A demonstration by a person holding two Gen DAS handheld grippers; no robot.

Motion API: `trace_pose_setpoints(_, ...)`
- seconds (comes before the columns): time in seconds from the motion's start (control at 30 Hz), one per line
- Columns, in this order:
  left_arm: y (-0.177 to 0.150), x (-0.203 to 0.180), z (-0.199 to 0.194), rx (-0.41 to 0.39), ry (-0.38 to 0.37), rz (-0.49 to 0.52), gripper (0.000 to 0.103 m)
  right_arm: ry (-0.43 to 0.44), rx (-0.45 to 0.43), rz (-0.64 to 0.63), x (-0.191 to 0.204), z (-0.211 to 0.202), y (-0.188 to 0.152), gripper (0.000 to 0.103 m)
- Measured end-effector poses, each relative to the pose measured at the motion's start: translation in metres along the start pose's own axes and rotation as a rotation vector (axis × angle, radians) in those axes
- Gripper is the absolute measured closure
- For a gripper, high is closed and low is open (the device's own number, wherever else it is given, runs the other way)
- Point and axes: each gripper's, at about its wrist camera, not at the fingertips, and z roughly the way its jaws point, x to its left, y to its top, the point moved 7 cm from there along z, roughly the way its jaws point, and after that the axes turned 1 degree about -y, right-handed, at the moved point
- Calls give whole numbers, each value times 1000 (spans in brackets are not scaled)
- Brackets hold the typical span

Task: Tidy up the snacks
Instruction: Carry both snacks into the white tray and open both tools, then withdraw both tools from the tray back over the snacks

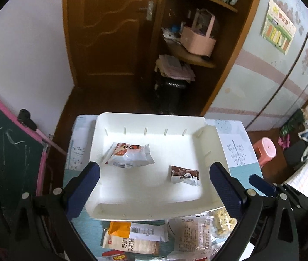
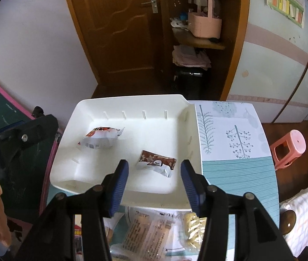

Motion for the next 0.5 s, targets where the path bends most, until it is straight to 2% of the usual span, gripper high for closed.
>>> trace_pose_setpoints(0.17,-18,-6,-32,-53,21,6,3,21,-18,-8,-3,-22,-15,53)
trace_pose_setpoints(0.5,-31,-23,-85,-130,20,-3,3,23,-71,-28,-6,-66,-25,53)
